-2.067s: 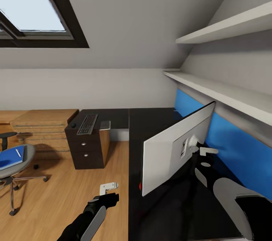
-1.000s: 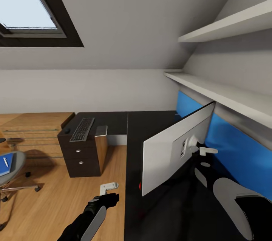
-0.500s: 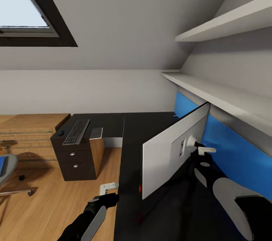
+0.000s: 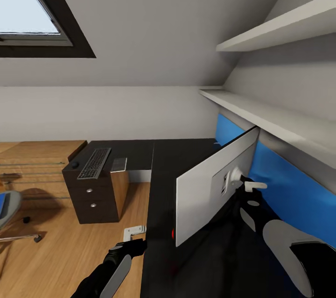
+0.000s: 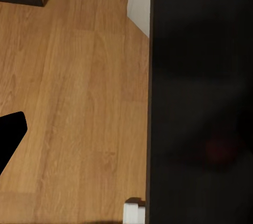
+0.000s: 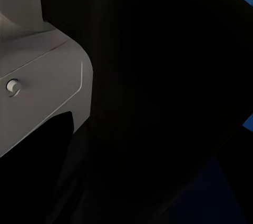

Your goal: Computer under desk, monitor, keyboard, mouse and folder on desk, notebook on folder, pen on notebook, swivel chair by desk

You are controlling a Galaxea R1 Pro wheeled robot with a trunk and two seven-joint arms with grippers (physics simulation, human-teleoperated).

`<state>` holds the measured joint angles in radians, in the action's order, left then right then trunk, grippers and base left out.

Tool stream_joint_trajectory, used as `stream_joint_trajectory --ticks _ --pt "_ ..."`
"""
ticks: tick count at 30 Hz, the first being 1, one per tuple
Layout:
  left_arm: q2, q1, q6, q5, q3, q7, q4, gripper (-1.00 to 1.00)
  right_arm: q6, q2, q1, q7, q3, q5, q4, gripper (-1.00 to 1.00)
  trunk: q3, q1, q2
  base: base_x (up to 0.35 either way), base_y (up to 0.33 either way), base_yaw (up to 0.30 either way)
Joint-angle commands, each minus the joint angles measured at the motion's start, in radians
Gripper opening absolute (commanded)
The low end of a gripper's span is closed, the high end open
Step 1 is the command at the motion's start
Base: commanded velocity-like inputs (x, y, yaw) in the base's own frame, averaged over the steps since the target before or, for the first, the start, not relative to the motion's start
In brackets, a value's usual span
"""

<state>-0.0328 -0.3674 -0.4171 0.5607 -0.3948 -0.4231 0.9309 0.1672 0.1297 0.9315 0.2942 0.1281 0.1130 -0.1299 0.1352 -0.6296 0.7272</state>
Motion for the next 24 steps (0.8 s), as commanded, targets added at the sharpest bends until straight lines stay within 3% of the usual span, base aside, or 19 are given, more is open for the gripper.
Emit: stream_joint_trajectory --ticks 1,24 --pt "0.001 -0.001 -0.002 0.01 -0.002 -0.01 0.002 1.0 0.008 0.001 0.001 0.033 -0.004 0.016 0.002 -1.0 0.002 0.0 0.001 0.0 0.0 0.0" --pt "0.001 -0.001 -0.002 0.01 -0.002 -0.011 0.002 1.0 0.008 -0.001 0.001 0.033 -0.003 0.016 0.003 -1.0 0.002 0.0 0.001 0.0 0.032 0.0"
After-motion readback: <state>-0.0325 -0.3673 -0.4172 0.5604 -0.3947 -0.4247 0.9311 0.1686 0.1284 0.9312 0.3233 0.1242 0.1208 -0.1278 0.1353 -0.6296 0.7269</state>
